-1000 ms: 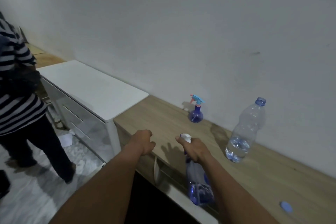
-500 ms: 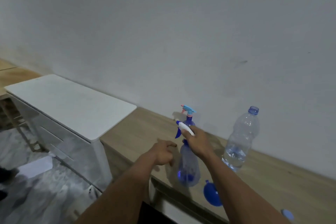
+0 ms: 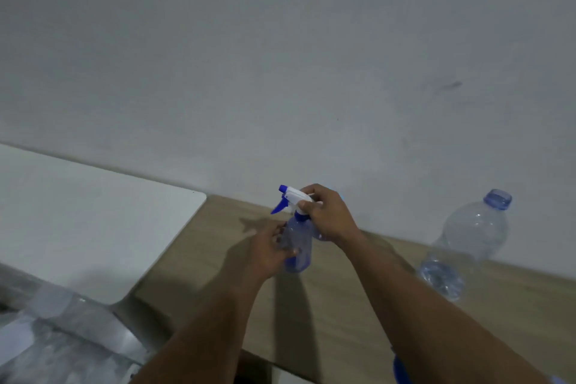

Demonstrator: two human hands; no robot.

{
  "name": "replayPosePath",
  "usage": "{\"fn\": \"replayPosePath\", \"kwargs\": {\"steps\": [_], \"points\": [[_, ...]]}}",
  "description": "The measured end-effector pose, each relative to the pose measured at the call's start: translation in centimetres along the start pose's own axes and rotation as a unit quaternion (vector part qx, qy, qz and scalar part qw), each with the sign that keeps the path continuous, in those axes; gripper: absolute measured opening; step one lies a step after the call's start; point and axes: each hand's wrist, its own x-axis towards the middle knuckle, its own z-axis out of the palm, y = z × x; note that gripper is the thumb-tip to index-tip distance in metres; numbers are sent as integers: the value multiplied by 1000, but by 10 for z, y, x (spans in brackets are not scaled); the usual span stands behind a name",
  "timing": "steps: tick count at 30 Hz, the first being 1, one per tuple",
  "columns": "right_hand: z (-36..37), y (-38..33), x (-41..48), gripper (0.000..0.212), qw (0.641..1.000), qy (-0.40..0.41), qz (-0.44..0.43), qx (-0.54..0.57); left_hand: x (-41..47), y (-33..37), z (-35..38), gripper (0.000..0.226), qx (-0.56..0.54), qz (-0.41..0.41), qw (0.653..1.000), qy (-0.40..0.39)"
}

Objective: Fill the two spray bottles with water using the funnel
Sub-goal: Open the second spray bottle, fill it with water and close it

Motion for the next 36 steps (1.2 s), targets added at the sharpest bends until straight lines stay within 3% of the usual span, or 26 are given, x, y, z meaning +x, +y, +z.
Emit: {"fn": "replayPosePath", "kwargs": {"steps": [11, 15, 18, 22, 24, 29, 31, 33, 36], "points": [[42, 6, 106, 20, 992, 0, 21, -121, 112, -19, -34, 56, 142, 46, 989, -5], [53, 11, 126, 21, 989, 3, 30, -143, 133, -26, -29, 43, 116, 40, 992, -31], [55, 13, 136, 22, 987, 15, 36, -157, 144, -27, -24, 48, 109, 55, 992, -11], [48, 12, 139, 42, 982, -1, 32, -186, 156, -25, -22, 41, 122, 75, 989, -44], [40, 12, 135, 48, 978, 23, 17, -206, 155, -29, -19, 42, 74, 55, 996, -16], [15, 20, 119, 42, 960, 106, -31, -256, 129, -60, 10, 39, 91, 25, 991, 96], [5, 30, 114, 44, 954, 108, -11, -279, 124, -64, 33, 29, 97, 22, 992, 82], [-3, 42, 109, 47, 951, 85, 30, -296, 122, -64, 55, 20, 118, 46, 992, 21], [-11, 63, 103, 51, 951, 28, 85, -295, 129, -63, 81, 31, 151, 52, 987, -27]]}}
